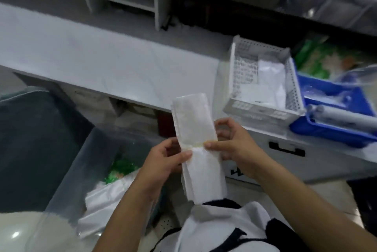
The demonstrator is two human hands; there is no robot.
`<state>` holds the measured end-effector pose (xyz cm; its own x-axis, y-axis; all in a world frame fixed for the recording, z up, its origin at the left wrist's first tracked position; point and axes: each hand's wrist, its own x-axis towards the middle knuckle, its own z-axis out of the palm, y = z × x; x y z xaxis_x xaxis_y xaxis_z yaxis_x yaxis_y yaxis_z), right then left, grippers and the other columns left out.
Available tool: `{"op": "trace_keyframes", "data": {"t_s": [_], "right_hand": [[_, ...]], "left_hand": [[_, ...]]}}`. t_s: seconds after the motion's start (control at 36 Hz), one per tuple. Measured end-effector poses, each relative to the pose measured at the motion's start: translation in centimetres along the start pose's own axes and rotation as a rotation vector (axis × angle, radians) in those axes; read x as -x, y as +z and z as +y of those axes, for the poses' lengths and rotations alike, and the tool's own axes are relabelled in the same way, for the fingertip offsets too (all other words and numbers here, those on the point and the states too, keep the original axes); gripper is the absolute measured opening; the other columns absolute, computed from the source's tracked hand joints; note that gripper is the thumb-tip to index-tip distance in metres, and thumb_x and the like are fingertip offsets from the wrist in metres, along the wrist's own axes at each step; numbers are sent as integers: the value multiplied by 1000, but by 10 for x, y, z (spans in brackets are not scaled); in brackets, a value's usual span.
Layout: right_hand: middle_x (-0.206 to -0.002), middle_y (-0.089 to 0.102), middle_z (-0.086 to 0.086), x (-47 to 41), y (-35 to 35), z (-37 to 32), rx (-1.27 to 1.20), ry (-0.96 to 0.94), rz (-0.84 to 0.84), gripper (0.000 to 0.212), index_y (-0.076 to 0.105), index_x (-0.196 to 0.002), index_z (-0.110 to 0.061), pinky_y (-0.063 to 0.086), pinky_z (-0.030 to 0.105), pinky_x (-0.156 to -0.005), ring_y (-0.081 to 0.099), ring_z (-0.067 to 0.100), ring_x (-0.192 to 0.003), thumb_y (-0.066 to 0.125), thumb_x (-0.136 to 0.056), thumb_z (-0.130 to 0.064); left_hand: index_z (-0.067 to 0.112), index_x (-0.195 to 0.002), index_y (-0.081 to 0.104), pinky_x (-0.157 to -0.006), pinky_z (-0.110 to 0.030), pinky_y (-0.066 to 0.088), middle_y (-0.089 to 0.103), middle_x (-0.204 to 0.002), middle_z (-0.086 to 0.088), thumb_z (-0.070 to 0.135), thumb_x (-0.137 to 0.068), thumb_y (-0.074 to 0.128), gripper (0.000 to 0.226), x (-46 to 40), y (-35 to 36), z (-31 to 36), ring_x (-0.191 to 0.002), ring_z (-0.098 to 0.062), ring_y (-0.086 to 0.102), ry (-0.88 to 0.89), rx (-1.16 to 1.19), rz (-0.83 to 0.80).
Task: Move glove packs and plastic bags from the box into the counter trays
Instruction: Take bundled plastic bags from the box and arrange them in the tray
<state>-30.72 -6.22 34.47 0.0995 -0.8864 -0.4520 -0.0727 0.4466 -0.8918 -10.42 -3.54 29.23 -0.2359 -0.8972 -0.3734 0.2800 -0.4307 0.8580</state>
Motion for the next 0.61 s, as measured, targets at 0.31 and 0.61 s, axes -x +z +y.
{"op": "trace_keyframes", "data": {"t_s": [0.31,0.61], "right_hand": [[-111,74,7,35,-123,-23,-167,-76,91,42,73,-109,-19,52,54,-92,69,30,-105,83,-68,-24],[-112,68,27,17,-266,-46,-381,-183,284,34,69,-107,-1,55,58,-84,69,39,-99,77,-74,-4]], "left_hand": [[25,-118,68,-79,-35,58,72,-116,-11,29,-74,84,47,-58,110,36,-104,-30,70,40,-212,-274],[26,-124,66,-80,-39,59,72,-118,-9,21,-77,79,49,-138,263,55,-107,-28,69,47,-344,-363]]}}
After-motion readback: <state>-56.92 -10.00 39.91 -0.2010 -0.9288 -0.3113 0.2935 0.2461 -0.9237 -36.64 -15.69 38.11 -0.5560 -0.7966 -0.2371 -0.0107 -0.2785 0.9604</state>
